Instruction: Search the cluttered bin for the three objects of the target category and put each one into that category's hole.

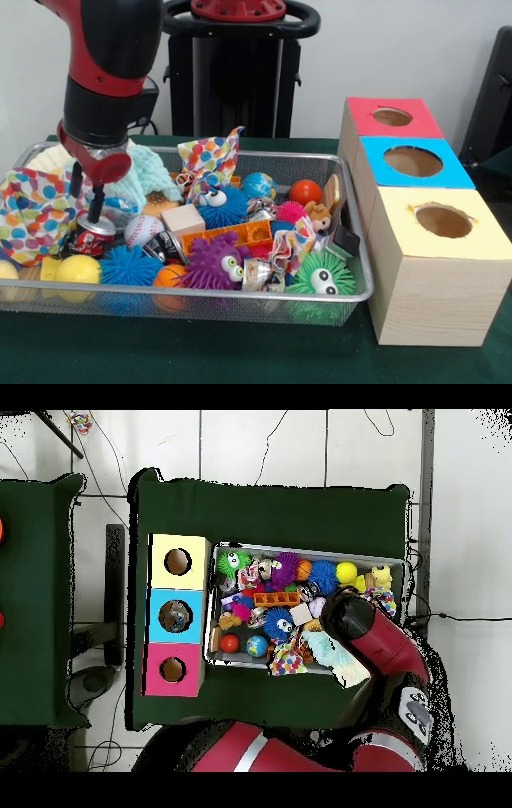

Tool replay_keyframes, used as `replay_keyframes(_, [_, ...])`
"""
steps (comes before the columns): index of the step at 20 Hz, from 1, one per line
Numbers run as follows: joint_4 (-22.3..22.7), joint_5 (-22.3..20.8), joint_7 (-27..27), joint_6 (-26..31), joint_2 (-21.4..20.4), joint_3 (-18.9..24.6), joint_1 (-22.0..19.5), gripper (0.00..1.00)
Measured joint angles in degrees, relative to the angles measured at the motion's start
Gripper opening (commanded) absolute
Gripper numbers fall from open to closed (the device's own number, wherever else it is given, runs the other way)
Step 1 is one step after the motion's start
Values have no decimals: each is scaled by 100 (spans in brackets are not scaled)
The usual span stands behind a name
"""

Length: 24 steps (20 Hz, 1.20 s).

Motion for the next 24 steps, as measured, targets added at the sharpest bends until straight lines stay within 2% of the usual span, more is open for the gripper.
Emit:
replay_keyframes(10, [109,1,0,-632,8,141,-275,100])
replay_keyframes(24, [409,1,0,-777,23,245,-254,100])
